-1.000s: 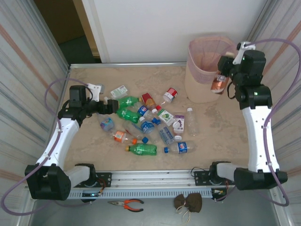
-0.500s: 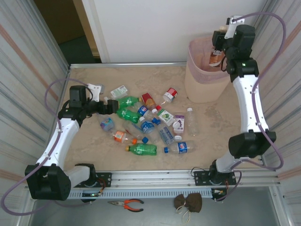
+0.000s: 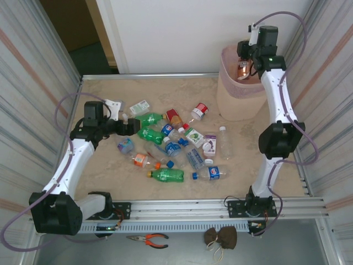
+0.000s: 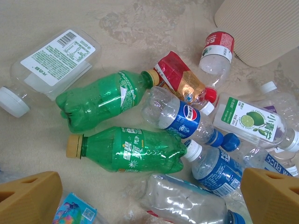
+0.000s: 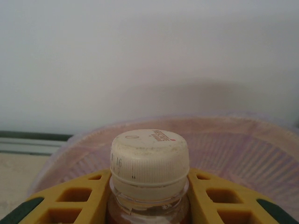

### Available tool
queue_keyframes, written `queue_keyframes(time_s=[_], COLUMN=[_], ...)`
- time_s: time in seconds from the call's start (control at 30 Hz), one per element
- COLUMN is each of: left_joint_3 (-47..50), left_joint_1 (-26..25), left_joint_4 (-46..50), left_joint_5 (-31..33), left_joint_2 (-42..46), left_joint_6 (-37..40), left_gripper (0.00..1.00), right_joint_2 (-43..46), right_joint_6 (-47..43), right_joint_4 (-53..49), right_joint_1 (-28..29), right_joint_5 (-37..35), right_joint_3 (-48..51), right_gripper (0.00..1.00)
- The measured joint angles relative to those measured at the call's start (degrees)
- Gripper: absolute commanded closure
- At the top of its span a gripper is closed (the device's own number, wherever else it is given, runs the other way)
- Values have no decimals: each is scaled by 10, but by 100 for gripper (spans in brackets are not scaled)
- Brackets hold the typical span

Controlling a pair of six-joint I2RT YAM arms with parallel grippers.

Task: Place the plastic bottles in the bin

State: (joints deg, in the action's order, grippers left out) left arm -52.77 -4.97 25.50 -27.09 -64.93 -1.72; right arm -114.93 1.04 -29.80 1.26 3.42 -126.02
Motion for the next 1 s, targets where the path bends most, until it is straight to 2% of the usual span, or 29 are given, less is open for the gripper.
queue_keyframes(time_s=[0.57, 0.87, 1.0], left_joint_3=[0, 0, 0], left_joint_1=[0, 0, 0], left_joint_4=[0, 0, 0], left_joint_5=[5, 5, 5], left_joint_2=[-10, -10, -10], left_joint_6=[1, 1, 2], left_gripper=[1, 1, 1], right_joint_2=[-136, -217, -231], right_joint_6=[-16, -17, -16], right_joint_4=[-178, -220, -229], right_joint_1=[-19, -15, -13], right_joint_5=[102, 119, 121], right_joint_3=[-37, -78, -96], right_gripper=[69, 65, 59])
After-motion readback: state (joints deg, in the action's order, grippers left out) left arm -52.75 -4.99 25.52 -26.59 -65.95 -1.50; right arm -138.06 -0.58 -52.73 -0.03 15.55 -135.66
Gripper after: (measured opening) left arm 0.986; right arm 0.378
